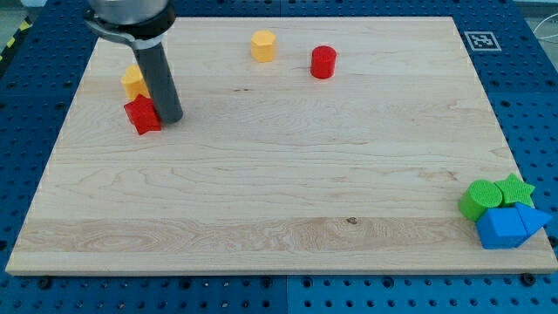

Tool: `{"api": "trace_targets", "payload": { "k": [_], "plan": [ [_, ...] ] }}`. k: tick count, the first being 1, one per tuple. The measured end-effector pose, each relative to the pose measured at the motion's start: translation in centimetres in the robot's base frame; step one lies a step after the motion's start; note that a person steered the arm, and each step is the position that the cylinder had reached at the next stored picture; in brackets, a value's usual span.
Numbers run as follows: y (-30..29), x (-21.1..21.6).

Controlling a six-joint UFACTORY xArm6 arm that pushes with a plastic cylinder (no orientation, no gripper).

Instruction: Push the yellow heart slightly down

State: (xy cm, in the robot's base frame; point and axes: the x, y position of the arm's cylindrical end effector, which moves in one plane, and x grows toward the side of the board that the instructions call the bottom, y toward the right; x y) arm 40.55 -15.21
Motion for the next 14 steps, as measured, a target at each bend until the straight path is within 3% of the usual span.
{"api": "trace_targets", "payload": {
  "k": [2, 3, 6, 12, 13, 14],
  "plan": [
    [0.5, -7.8],
    [-2.0, -8.8],
    [-8.2, -8.8],
    [-6.5, -5.2],
    [-6.6, -6.4],
    [-6.7, -11.6]
  ]
}}
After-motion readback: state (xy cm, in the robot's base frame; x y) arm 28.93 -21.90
